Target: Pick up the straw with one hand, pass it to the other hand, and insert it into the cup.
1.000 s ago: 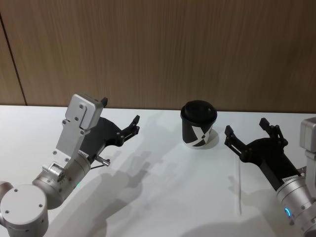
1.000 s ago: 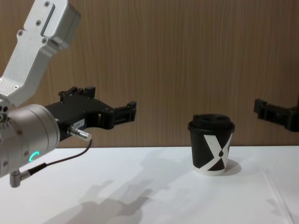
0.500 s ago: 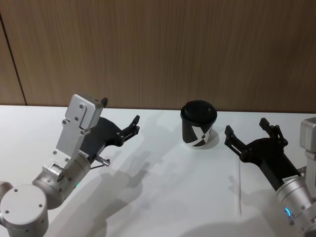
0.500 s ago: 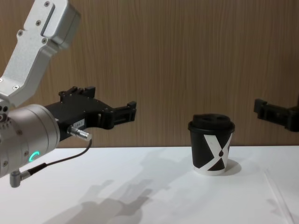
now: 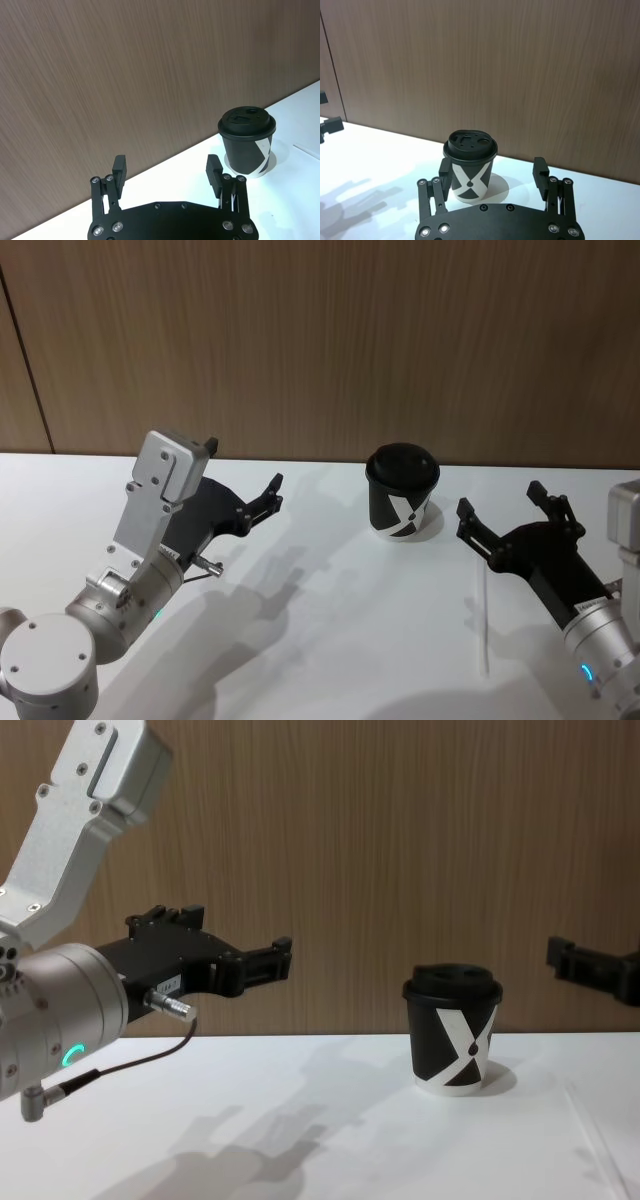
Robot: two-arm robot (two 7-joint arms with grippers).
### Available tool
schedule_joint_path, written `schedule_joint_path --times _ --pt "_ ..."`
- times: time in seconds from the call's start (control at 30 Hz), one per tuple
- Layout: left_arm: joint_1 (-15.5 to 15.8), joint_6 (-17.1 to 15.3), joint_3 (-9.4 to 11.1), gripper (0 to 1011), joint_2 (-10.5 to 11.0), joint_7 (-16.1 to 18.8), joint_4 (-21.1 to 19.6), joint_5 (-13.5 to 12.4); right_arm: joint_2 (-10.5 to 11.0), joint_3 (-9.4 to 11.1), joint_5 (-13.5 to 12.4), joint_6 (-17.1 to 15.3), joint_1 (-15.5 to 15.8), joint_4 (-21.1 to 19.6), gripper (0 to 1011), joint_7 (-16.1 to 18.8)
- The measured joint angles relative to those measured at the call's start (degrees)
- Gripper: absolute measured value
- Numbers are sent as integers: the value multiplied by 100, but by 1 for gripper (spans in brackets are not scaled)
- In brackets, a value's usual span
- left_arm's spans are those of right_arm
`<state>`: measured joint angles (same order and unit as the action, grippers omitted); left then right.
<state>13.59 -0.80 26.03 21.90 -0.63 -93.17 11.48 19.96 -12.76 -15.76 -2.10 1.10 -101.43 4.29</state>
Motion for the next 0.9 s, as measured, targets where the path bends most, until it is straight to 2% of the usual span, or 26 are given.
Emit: schedule_joint_path --times 0.9 --pt "0 0 0 1000 0 0 0 0 339 36 212 -349 172 -233 1001 364"
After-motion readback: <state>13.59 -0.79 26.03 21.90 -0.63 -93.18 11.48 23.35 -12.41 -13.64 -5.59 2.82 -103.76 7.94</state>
